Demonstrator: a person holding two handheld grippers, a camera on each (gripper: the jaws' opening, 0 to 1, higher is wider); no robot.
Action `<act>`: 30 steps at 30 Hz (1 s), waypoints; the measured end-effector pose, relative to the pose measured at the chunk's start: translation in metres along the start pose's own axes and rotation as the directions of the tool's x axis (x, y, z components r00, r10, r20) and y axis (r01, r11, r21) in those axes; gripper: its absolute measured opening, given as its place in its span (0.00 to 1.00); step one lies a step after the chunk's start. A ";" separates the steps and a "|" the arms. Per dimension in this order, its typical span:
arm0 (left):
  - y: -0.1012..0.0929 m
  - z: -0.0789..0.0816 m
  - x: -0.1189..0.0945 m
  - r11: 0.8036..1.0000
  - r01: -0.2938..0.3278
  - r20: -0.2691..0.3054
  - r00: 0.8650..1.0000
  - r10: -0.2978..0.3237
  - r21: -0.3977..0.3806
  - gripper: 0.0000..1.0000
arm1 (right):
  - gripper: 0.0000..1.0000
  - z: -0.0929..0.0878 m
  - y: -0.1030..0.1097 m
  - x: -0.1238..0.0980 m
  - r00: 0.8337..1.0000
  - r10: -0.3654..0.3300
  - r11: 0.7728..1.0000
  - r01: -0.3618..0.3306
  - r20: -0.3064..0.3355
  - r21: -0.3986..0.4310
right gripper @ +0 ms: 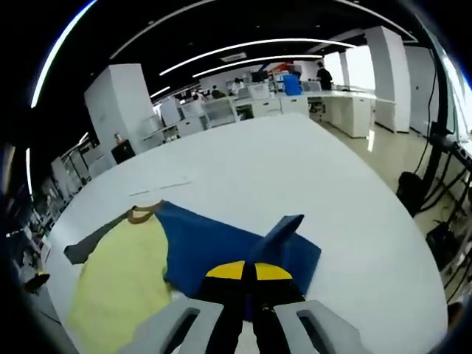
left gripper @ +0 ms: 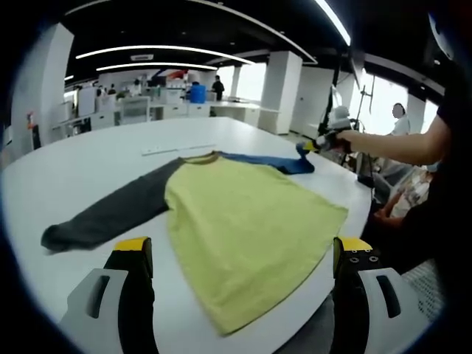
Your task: Fold the garment on the visible template until the final outline fits inside the template.
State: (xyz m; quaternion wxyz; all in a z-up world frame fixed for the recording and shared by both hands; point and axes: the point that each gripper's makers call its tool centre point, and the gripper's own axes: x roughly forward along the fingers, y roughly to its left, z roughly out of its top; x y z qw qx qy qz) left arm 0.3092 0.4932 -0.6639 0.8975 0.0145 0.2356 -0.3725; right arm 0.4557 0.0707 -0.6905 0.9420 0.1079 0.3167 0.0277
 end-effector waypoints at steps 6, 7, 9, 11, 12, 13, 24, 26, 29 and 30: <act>-0.001 0.000 0.001 1.000 0.003 0.000 1.000 -0.003 0.001 0.99 | 0.00 0.000 0.015 0.006 0.999 0.031 0.999 -0.031 -0.006 -0.012; -0.001 0.000 0.001 1.000 0.004 -0.001 1.000 -0.004 0.002 0.99 | 0.00 0.001 0.017 0.006 0.999 0.036 0.999 -0.036 -0.005 -0.011; -0.001 -0.001 0.001 1.000 0.005 -0.003 1.000 -0.005 0.001 0.99 | 0.00 0.002 0.023 0.008 0.999 0.045 0.999 -0.045 -0.004 -0.015; -0.001 -0.001 0.001 1.000 0.005 -0.004 1.000 -0.005 0.003 0.99 | 0.00 0.004 0.028 0.009 0.999 0.052 0.998 -0.052 -0.005 -0.022; -0.001 -0.001 0.001 1.000 0.004 -0.004 1.000 -0.004 0.003 0.99 | 0.00 0.004 0.030 0.010 0.998 0.055 0.998 -0.055 -0.005 -0.025; -0.001 -0.001 0.001 1.000 0.004 -0.003 1.000 -0.004 0.003 0.99 | 0.00 0.005 0.033 0.011 0.998 0.060 0.998 -0.060 -0.005 -0.028; 0.002 -0.005 0.000 1.000 -0.001 -0.017 1.000 0.001 0.006 0.99 | 0.00 0.008 0.062 0.021 0.995 0.102 0.993 -0.103 -0.019 -0.059; 0.002 -0.005 -0.001 1.000 -0.003 -0.017 1.000 0.003 0.008 0.99 | 0.00 0.009 0.068 0.023 0.993 0.113 0.992 -0.114 -0.021 -0.055; 0.003 -0.006 -0.001 1.000 -0.007 -0.023 1.000 0.007 0.011 0.99 | 0.00 0.010 0.075 0.025 0.992 0.126 0.989 -0.128 -0.026 -0.068; 0.003 -0.007 -0.002 1.000 -0.009 -0.026 1.000 0.009 0.015 0.99 | 0.00 0.010 0.079 0.026 0.991 0.131 0.988 -0.133 -0.030 -0.075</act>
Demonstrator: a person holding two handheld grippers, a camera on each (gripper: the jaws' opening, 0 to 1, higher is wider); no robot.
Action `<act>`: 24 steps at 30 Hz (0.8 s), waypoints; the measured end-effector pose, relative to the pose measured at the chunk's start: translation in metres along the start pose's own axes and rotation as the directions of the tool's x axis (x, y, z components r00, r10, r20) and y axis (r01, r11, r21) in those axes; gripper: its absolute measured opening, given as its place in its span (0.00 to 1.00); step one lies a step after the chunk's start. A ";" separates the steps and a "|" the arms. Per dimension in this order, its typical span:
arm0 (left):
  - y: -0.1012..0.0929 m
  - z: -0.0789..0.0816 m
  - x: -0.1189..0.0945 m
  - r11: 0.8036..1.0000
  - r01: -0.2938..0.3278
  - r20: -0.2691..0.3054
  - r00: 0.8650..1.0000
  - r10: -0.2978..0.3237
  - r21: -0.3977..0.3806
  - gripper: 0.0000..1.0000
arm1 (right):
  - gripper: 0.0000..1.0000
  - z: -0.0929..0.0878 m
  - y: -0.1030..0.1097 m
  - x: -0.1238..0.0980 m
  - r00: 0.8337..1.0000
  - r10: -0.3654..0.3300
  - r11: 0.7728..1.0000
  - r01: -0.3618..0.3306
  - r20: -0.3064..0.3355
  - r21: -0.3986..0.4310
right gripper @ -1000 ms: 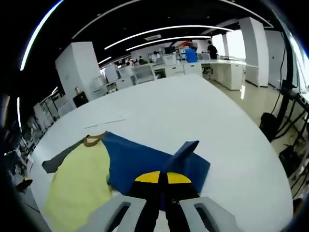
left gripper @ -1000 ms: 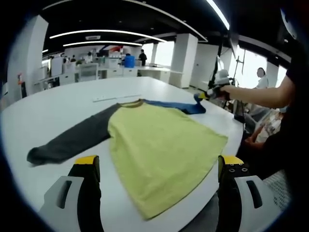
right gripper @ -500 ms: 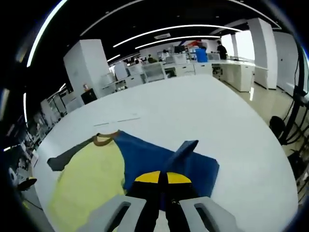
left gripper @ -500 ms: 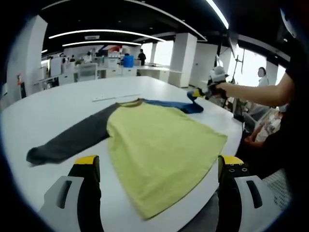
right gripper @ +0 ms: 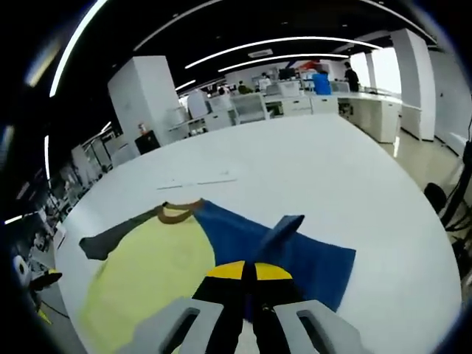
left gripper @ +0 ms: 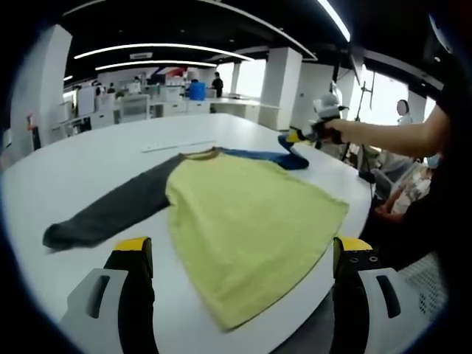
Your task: Fold the garment on the visible template until the final outline fits inside the template.
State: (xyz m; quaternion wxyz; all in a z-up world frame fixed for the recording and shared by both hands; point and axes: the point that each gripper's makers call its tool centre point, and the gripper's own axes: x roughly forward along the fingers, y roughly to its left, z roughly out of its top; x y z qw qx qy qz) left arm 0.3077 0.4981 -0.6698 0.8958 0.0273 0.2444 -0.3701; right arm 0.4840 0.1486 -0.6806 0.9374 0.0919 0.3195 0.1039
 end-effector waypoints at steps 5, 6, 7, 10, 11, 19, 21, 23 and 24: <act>-0.001 -0.002 0.000 1.000 0.000 -0.005 1.000 0.000 0.004 0.99 | 0.00 0.002 0.011 0.005 1.000 0.018 1.000 -0.019 -0.010 -0.018; 0.000 -0.002 -0.001 1.000 -0.001 -0.007 1.000 0.001 0.004 0.99 | 0.00 0.002 0.013 0.006 1.000 0.022 1.000 -0.023 -0.011 -0.021; 0.000 -0.002 -0.001 1.000 -0.002 -0.009 1.000 0.002 0.005 0.99 | 0.00 0.003 0.015 0.007 1.000 0.027 0.999 -0.028 -0.012 -0.025; 0.000 -0.003 -0.001 1.000 -0.005 -0.010 1.000 0.005 0.006 0.99 | 0.00 0.005 0.022 0.009 0.999 0.038 0.999 -0.039 -0.015 -0.035; 0.000 -0.003 -0.001 1.000 -0.005 -0.009 1.000 0.005 0.006 0.99 | 0.00 0.005 0.025 0.010 0.999 0.044 0.998 -0.045 -0.015 -0.035; 0.000 -0.004 -0.002 1.000 -0.004 -0.012 1.000 0.004 0.004 0.99 | 0.00 0.007 0.043 0.018 0.997 0.072 0.995 -0.074 -0.033 -0.063; 0.001 -0.004 -0.002 1.000 -0.008 -0.009 1.000 0.008 0.001 0.99 | 0.00 0.008 0.049 0.021 0.996 0.084 0.994 -0.086 -0.039 -0.069; 0.003 -0.004 -0.002 1.000 -0.011 -0.008 1.000 0.011 -0.001 0.99 | 0.00 0.008 0.054 0.023 0.994 0.094 0.993 -0.097 -0.048 -0.072; 0.003 -0.004 -0.002 1.000 -0.011 -0.008 1.000 0.011 0.000 0.99 | 0.00 0.008 0.056 0.024 0.994 0.096 0.992 -0.100 -0.052 -0.075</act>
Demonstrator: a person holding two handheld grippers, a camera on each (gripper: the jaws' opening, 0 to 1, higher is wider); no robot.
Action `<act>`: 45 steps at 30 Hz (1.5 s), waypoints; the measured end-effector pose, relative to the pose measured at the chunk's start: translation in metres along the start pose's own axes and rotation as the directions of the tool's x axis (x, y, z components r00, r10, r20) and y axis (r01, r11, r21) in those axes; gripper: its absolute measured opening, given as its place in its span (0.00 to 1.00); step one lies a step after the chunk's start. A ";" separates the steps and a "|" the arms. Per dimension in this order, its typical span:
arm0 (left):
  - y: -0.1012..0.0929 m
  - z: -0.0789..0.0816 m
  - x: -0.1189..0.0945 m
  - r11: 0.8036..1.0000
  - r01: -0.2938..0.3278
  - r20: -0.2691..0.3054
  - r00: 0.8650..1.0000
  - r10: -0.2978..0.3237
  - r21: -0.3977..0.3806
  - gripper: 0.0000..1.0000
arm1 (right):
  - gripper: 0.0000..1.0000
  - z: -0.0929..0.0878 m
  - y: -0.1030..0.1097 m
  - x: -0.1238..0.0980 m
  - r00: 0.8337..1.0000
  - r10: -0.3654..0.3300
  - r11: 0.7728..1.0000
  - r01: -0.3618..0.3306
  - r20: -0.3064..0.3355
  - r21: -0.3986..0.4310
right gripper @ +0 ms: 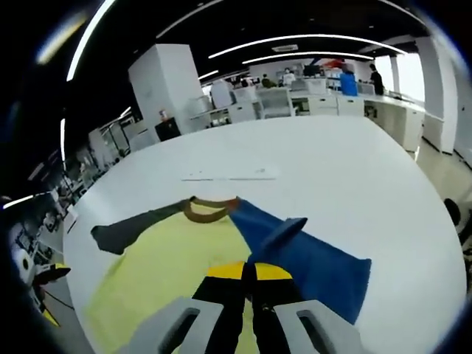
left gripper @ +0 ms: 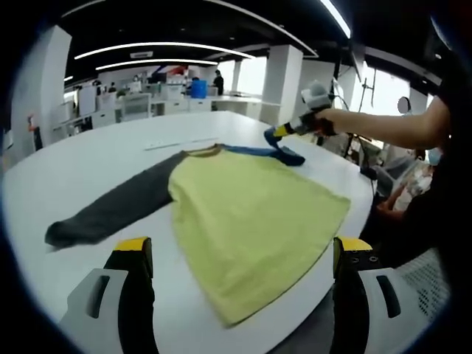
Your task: Fold the garment on the visible template until the final outline fits inside the template.
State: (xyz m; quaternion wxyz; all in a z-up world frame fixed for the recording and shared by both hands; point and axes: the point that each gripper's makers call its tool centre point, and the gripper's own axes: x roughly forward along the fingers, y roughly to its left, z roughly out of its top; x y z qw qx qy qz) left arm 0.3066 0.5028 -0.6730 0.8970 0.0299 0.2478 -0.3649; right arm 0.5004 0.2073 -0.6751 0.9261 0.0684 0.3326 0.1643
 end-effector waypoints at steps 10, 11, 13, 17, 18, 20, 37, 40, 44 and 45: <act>0.000 -0.001 0.000 1.000 0.001 -0.001 1.000 -0.001 0.020 0.99 | 0.00 0.004 0.025 0.015 0.999 0.041 0.998 -0.042 -0.030 -0.040; 0.001 -0.002 0.000 1.000 0.000 -0.003 1.000 0.000 0.022 0.99 | 0.00 0.005 0.029 0.016 0.998 0.047 0.998 -0.049 -0.031 -0.040; 0.002 -0.002 0.000 1.000 -0.006 -0.004 1.000 0.006 0.026 0.99 | 0.00 0.005 0.034 0.019 0.998 0.056 0.997 -0.057 -0.034 -0.045; 0.002 0.002 0.000 0.999 -0.012 0.010 1.000 0.011 0.032 0.99 | 0.00 0.007 0.042 0.024 0.997 0.068 0.996 -0.070 -0.038 -0.051; 0.002 0.002 -0.001 0.999 -0.013 0.011 1.000 0.012 0.034 0.99 | 0.00 0.007 0.044 0.025 0.997 0.070 0.996 -0.072 -0.040 -0.053; 0.003 0.001 -0.001 0.999 -0.016 0.009 1.000 0.015 0.035 0.99 | 0.00 0.007 0.047 0.027 0.996 0.074 0.995 -0.076 -0.045 -0.060; 0.007 0.000 -0.002 0.999 -0.033 0.002 0.999 0.033 0.037 0.99 | 0.00 0.017 0.075 0.049 0.989 0.129 0.986 -0.135 -0.068 -0.097; 0.008 -0.001 -0.003 0.999 -0.037 0.000 0.999 0.037 0.037 0.99 | 0.00 0.017 0.080 0.051 0.988 0.131 0.983 -0.139 -0.076 -0.119; 0.008 -0.002 -0.003 0.999 -0.038 -0.002 0.999 0.038 0.035 0.99 | 0.00 0.017 0.089 0.053 0.986 0.140 0.979 -0.151 -0.085 -0.137; 0.008 -0.002 -0.003 0.999 -0.039 -0.001 0.999 0.039 0.034 0.99 | 0.00 0.017 0.091 0.054 0.986 0.142 0.978 -0.153 -0.087 -0.142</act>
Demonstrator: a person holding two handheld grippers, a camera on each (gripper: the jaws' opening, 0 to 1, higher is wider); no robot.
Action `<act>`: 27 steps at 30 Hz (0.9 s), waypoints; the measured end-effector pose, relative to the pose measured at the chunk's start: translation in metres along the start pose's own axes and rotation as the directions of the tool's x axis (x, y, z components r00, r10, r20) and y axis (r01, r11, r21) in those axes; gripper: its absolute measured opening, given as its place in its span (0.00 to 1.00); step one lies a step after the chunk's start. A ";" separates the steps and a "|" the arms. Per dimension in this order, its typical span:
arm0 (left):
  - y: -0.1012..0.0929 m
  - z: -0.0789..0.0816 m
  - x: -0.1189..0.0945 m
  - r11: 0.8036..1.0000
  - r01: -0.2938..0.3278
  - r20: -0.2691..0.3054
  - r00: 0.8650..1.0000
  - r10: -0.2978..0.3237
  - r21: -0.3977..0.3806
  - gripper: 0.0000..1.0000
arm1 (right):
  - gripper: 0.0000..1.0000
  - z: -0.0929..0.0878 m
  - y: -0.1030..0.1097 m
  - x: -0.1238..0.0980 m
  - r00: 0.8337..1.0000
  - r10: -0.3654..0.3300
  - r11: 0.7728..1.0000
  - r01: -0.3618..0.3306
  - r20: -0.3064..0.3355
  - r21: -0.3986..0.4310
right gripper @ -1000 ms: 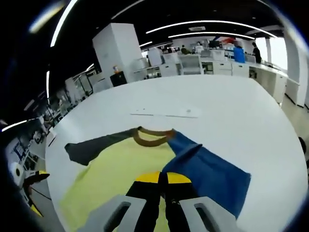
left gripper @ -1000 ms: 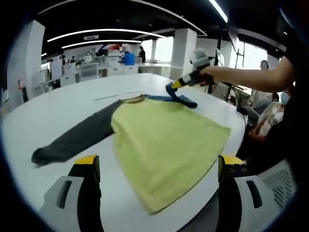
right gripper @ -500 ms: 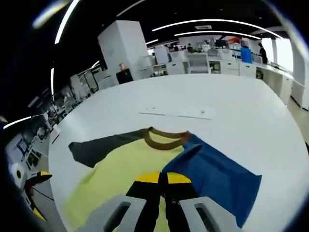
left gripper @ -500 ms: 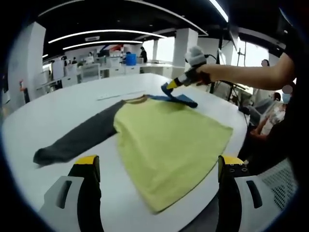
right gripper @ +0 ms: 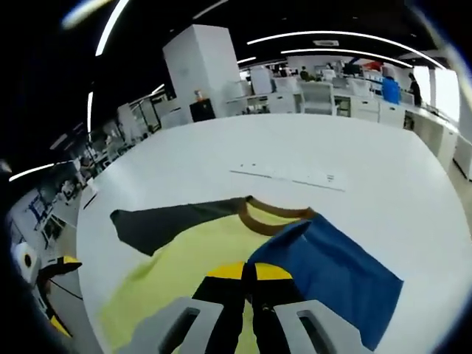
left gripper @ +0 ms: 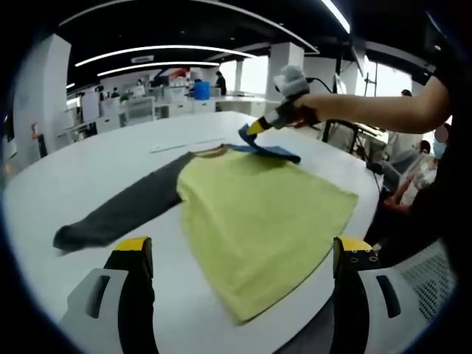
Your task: Fold the garment on the visible template until the final outline fits inside the template.
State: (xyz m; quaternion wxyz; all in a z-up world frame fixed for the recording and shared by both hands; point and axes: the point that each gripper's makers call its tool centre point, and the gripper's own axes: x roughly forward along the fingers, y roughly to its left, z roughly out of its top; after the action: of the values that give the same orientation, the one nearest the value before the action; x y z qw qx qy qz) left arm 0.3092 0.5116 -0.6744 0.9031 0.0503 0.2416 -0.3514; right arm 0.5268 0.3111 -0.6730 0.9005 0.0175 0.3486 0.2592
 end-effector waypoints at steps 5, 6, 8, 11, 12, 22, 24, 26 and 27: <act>0.001 -0.002 0.000 1.000 -0.003 0.001 1.000 0.003 -0.002 0.99 | 0.00 -0.001 0.012 0.007 1.000 0.012 0.999 -0.013 -0.025 -0.049; 0.001 -0.002 0.000 1.000 -0.003 0.001 1.000 0.003 -0.003 0.99 | 0.00 -0.001 0.014 0.008 0.999 0.013 0.998 -0.015 -0.029 -0.058; 0.001 -0.003 0.000 1.000 -0.004 -0.001 1.000 0.004 -0.005 0.99 | 0.00 0.001 0.018 0.010 0.999 0.018 0.997 -0.020 -0.030 -0.073; 0.002 -0.003 0.000 1.000 -0.007 -0.003 1.000 0.007 -0.005 0.99 | 0.00 0.003 0.025 0.013 0.999 0.030 0.995 -0.033 -0.035 -0.091; 0.002 -0.003 0.000 1.000 -0.007 -0.002 1.000 0.007 -0.005 0.99 | 0.00 0.004 0.029 0.014 0.999 0.032 0.994 -0.036 -0.038 -0.103; 0.005 -0.005 0.001 1.000 -0.014 0.001 1.000 0.014 -0.011 0.99 | 0.00 0.013 0.050 0.024 0.997 0.060 0.984 -0.068 -0.049 -0.164; 0.006 -0.005 0.000 1.000 -0.016 0.003 1.000 0.016 -0.013 0.99 | 0.00 0.014 0.055 0.026 0.996 0.068 0.983 -0.075 -0.052 -0.168; 0.006 -0.006 0.000 1.000 -0.018 0.001 1.000 0.018 -0.013 0.99 | 0.00 0.015 0.059 0.028 0.996 0.073 0.981 -0.081 -0.054 -0.177; 0.006 -0.006 0.000 1.000 -0.018 -0.001 1.000 0.018 -0.012 0.99 | 0.00 0.016 0.061 0.029 0.996 0.074 0.980 -0.083 -0.055 -0.178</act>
State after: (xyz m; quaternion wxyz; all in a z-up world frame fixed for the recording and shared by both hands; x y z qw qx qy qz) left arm 0.3105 0.5183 -0.6803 0.9065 0.0470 0.2436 -0.3417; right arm 0.5275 0.3800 -0.6665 0.8787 -0.0566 0.3445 0.3255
